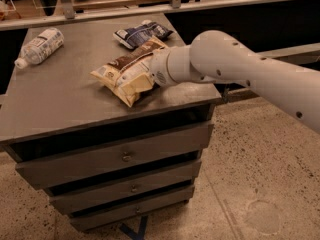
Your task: Move brown chip bag near blue plastic bottle
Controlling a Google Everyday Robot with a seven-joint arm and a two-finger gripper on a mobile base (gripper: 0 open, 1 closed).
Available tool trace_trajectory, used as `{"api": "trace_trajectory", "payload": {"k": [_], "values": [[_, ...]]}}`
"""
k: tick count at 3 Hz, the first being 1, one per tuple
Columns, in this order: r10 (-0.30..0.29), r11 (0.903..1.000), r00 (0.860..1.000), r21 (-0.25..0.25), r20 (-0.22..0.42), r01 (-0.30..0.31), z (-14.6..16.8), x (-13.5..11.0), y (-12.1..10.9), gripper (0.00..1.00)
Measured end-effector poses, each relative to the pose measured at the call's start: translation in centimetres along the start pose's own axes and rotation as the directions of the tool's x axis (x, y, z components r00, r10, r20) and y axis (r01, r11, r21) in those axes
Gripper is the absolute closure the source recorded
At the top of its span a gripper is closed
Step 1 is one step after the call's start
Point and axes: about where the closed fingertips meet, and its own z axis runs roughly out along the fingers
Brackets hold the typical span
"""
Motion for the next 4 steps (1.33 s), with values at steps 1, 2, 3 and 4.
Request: {"api": "trace_trajectory", "payload": {"k": [1, 2, 3, 4], "values": [[-0.019, 0.9998, 1.000, -0.006, -0.009, 0.019, 0.40, 0.05, 0.40, 0.42], [-0.033, 0.9995, 0.999, -0.001, -0.018, 0.033, 0.56, 0.05, 0.57, 0.64], [-0.033, 0.9995, 0.999, -0.001, -0.018, 0.033, 0.46, -0.13, 0.54, 0.88], [-0.033, 0.9995, 0.999, -0.001, -0.018, 0.033, 0.43, -0.19, 0.53, 1.00]]}}
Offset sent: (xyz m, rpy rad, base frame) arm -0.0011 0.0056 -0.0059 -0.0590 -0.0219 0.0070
